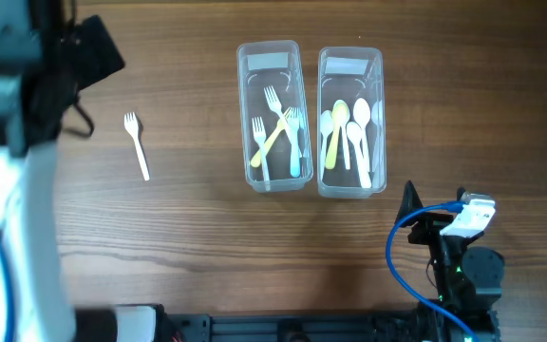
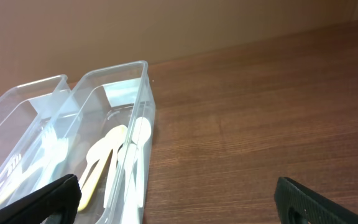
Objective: Pack container
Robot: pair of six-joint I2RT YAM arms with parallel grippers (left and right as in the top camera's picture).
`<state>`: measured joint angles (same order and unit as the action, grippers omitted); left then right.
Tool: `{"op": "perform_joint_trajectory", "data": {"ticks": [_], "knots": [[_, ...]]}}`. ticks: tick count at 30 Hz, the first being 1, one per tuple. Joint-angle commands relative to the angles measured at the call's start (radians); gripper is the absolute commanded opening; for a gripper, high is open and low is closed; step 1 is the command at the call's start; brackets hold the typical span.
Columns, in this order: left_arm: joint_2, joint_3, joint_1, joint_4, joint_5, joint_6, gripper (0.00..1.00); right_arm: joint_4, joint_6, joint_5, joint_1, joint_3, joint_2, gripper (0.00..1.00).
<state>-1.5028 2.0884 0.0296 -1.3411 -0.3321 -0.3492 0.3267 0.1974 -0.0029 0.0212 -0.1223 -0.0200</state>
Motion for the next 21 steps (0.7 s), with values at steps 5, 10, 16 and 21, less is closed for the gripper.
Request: {"op": "perform_joint_trajectory", "data": {"ticks": [5,10,16,21], "knots": [[0.469,-0.496,-0.006,0.437,0.029,-0.006,1.00,-0.007,0.015,0.003,-0.003,0.005,0.016,1.00],[0.715,-0.988,-0.006,0.743,0.049,-0.007,1.00,-0.007,0.015,0.003,-0.003,0.005,0.016,1.00],[1.017,-1.489,-0.006,0.962,0.122,-0.032,1.00,-0.007,0.014,0.003,-0.003,0.005,0.016,1.00],[1.229,-1.698,-0.006,0.971,0.123,-0.063,1.00,-0.006,0.015,0.003,-0.003,0.005,0.011,1.00]]}}
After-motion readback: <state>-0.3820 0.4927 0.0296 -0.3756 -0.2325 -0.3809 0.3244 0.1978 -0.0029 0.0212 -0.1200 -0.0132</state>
